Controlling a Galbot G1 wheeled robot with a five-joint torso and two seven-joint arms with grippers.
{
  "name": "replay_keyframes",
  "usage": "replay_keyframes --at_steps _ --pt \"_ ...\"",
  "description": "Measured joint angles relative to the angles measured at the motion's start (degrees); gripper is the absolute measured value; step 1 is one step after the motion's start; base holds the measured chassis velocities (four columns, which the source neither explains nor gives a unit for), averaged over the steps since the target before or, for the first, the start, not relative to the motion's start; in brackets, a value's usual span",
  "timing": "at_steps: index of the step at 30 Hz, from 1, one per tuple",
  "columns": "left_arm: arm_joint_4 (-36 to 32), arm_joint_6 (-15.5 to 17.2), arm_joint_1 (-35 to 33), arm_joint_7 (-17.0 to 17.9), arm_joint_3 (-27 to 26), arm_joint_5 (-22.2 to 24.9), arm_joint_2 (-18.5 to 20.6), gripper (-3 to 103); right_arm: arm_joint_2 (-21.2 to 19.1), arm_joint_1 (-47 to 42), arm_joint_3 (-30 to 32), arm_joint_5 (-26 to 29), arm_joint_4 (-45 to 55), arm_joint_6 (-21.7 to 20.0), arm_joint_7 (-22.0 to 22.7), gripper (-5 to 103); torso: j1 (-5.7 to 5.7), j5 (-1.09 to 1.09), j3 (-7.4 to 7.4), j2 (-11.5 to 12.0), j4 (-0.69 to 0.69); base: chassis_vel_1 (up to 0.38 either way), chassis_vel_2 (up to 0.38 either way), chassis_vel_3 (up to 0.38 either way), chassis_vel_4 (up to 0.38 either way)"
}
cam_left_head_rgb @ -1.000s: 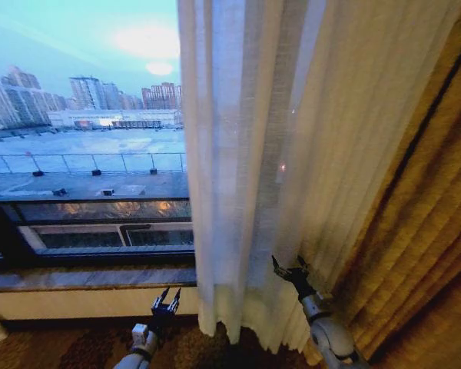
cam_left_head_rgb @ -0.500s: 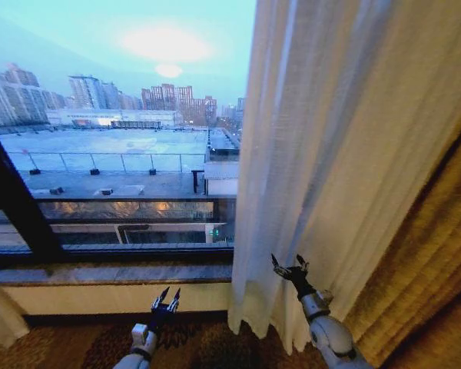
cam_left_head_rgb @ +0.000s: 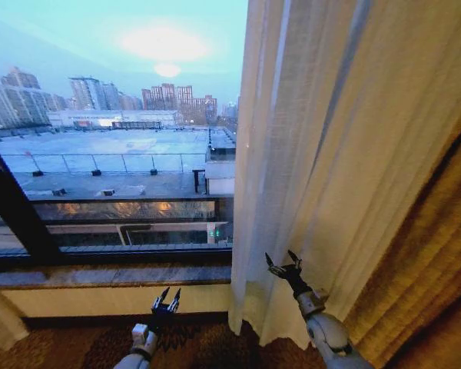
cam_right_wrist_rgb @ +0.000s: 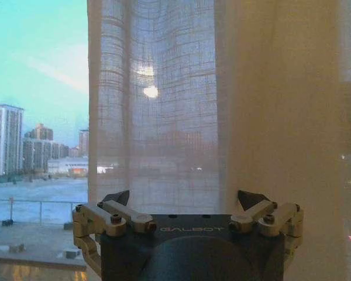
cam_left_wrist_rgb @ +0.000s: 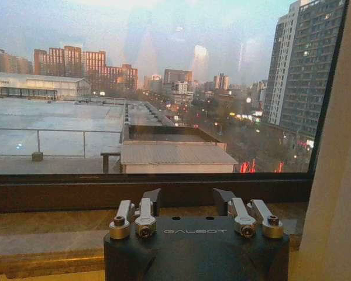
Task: Open the curtains by pulling them apart, changing their state from closed to fully open.
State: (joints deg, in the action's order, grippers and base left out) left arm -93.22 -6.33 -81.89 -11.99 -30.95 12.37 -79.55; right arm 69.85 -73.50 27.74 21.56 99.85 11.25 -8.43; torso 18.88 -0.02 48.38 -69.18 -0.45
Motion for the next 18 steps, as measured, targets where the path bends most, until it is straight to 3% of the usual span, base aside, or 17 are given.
replay_keyframes --at_steps 5,18 --pt "0.0 0.0 0.0 0.0 0.0 0.0 0.0 50 0.1 0.0 0.6 -0.6 -0.3 0.6 -2.2 100 0.02 0.02 0.0 0.0 -0.01 -0.003 0.007 0.002 -0.011" --pt "0.0 0.0 0.0 0.0 0.0 0.0 0.0 50 0.5 0.1 -0.3 -1.0 0.0 0.4 -2.5 100 0.0 0.03 0.0 0.0 -0.01 0.02 0.018 -0.017 -0.019"
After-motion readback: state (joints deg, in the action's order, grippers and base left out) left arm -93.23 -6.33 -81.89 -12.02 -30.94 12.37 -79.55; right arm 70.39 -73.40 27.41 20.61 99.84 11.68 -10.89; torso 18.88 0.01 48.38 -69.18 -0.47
